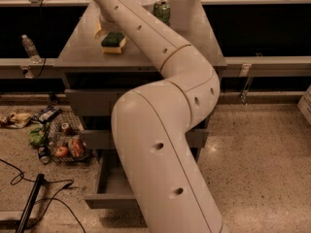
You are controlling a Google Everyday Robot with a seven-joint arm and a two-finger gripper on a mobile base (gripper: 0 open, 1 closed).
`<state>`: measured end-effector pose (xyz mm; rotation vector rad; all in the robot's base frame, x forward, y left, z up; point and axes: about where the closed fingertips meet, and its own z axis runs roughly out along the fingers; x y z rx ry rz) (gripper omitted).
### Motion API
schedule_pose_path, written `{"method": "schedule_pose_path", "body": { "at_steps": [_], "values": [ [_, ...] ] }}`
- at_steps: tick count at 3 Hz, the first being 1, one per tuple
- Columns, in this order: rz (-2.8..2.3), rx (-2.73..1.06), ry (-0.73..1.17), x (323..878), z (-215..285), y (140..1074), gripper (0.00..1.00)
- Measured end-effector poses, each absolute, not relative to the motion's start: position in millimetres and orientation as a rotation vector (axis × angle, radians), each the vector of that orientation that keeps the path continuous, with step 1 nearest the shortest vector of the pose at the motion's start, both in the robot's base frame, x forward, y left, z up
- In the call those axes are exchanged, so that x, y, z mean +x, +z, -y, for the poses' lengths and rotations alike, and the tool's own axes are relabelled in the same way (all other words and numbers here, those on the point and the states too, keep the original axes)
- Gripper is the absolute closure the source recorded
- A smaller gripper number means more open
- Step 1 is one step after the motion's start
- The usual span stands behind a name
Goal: Place sponge into bottom drawer
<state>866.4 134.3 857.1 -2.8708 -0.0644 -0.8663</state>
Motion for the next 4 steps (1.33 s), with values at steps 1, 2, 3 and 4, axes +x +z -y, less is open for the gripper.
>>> {"method": "schedule_pose_path", "body": {
  "at_steps": [1, 2, 3, 4],
  "values": [
    [0.149, -2.902, -0.818, 861.7, -142.3, 847.4, 0.44],
    [0.280, -2.937, -0.766, 853.9, -148.7, 835.8, 0.77],
    [0.280, -2.937, -0.766, 853.9, -148.7, 837.5, 1.00],
    [0.280, -2.937, -0.766, 853.9, -148.7, 837.5, 1.00]
  ]
}}
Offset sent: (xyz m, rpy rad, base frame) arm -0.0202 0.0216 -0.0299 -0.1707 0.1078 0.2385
